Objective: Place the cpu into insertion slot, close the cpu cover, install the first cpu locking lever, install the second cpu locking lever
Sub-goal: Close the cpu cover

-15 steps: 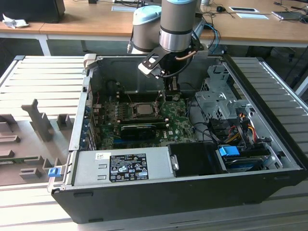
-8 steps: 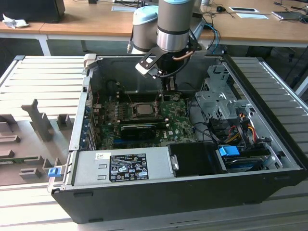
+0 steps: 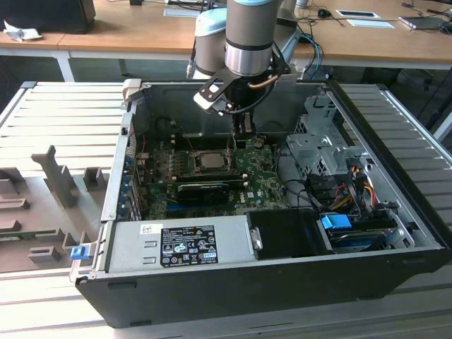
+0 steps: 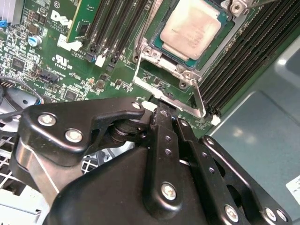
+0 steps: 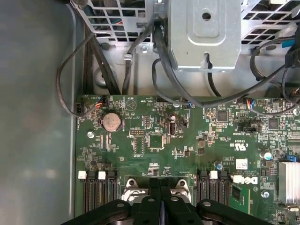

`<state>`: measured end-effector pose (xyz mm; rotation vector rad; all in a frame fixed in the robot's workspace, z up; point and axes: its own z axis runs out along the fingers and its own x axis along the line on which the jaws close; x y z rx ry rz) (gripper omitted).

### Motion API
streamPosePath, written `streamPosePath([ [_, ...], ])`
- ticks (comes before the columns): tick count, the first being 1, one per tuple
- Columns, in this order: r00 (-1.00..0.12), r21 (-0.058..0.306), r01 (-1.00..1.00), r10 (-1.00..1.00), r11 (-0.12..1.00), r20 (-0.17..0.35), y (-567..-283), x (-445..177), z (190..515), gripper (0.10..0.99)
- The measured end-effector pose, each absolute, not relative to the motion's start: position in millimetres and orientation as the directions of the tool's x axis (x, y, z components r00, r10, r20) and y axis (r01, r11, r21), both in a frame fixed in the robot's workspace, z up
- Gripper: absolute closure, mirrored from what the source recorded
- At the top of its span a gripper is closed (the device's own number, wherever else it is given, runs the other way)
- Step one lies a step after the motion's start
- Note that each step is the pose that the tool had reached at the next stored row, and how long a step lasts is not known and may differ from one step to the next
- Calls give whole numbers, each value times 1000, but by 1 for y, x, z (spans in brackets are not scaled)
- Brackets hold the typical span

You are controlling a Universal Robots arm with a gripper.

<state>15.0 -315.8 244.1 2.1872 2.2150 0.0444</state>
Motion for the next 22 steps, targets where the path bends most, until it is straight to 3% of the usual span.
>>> streamPosePath([
  [22,-31,38,999,1000,31,2,-316,-15,234,980],
])
